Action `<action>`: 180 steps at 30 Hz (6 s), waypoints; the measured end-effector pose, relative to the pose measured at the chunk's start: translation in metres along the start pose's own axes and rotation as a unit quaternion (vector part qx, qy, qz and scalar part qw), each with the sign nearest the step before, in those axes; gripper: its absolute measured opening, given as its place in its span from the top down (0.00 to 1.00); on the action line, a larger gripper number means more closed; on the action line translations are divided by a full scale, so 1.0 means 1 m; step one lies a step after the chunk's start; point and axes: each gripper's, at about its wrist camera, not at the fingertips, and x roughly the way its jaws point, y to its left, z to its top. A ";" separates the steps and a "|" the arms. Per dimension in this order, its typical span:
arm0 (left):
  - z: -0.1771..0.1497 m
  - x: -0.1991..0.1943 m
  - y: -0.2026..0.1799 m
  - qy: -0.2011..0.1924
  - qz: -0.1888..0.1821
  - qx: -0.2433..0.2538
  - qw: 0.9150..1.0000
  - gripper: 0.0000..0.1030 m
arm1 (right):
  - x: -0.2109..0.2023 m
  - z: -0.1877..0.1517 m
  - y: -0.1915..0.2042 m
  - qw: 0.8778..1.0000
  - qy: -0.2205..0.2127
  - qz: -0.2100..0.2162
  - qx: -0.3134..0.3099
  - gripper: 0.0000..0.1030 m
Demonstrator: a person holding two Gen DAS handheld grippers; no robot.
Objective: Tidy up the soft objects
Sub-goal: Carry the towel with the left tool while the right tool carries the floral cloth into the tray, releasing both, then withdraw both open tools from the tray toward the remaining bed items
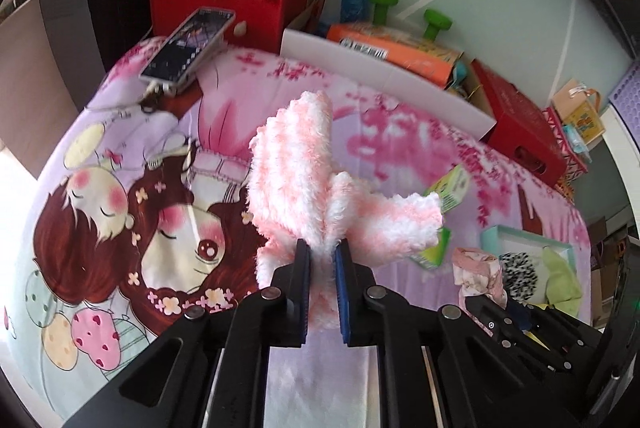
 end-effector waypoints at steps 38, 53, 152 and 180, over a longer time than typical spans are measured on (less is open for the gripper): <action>-0.032 -0.020 -0.163 -0.014 -0.081 0.173 0.982 0.89 | -0.054 -0.024 -0.154 0.984 -0.036 -0.067 0.158 0.82; -0.070 0.002 -0.234 0.035 -0.111 0.247 0.962 0.89 | -0.064 -0.052 -0.212 0.971 -0.029 -0.098 0.216 0.82; -0.044 0.047 -0.169 0.048 -0.010 0.128 0.991 0.03 | -0.068 -0.048 -0.196 0.974 -0.026 -0.112 0.195 0.00; -0.090 0.035 -0.106 0.079 0.022 0.107 0.991 0.03 | -0.061 -0.068 -0.116 0.987 -0.014 -0.093 0.128 0.00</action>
